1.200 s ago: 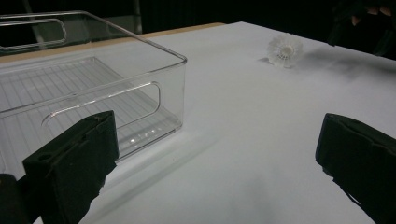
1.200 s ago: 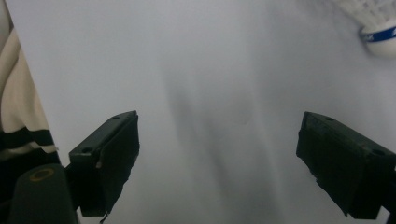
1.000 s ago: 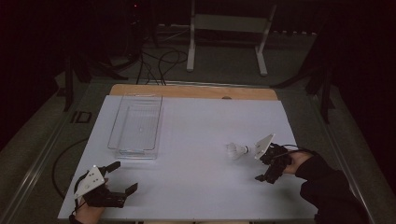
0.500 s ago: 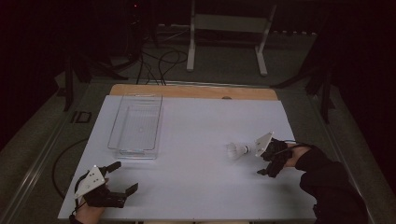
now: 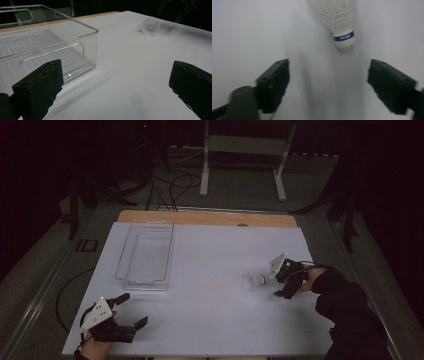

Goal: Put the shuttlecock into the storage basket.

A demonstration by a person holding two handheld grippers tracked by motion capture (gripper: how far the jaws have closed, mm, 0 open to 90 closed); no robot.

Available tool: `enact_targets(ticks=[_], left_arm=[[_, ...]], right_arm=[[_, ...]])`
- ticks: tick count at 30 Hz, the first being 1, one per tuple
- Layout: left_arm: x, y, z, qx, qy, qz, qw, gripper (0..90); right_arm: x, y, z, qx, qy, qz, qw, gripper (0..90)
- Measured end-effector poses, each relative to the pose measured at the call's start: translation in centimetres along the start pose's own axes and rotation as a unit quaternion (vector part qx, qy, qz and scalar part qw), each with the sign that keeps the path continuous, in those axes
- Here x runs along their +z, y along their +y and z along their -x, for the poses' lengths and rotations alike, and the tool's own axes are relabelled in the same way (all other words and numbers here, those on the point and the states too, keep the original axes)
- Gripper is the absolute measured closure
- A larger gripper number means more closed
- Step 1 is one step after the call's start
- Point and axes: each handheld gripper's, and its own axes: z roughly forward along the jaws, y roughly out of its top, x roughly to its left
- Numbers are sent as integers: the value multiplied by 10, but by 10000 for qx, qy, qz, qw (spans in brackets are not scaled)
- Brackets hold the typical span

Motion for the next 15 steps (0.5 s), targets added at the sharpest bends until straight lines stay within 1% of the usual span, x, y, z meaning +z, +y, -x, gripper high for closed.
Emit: enact_targets(ticks=[1,2,3,4,6,7,8,9,10,11,12,13,15], left_arm=[[0,0,0,-6,1,1,10000,1],[0,0,0,-13,-6,1,10000,1],[0,0,0,-9,-10,-3,10000,1],[0,0,0,-6,-12,-3,10000,1],[0,0,0,-8,-15,-3,10000,1],[0,0,0,-12,-16,2,10000,1],[0,0,0,-17,-15,5,10000,1],[0,0,0,-20,-14,6,10000,1],[0,0,0,-21,-16,7,10000,1],[0,0,0,-13,-14,2,10000,1],[0,0,0,-14,-14,3,10000,1],[0,0,0,-26,-19,1,10000,1],[0,0,0,-22,-17,-4,10000,1]], right_arm=[[0,0,2,-46,26,6,10000,230],[0,1,3,-64,9,8,10000,181],[1,1,5,-115,-149,-15,9998,164],[0,2,7,-69,-166,-7,9998,180],[1,3,8,-129,-241,164,9995,167],[1,4,9,-123,-255,173,9995,153],[3,5,10,-240,-294,168,9991,155],[4,6,10,-212,-271,152,9993,157],[6,7,11,-264,-260,158,9992,150],[7,7,11,-278,-328,107,9990,154],[9,8,12,-271,-268,108,9992,156],[10,8,12,-305,-315,102,9990,156],[12,9,14,-275,-295,151,9991,168]])
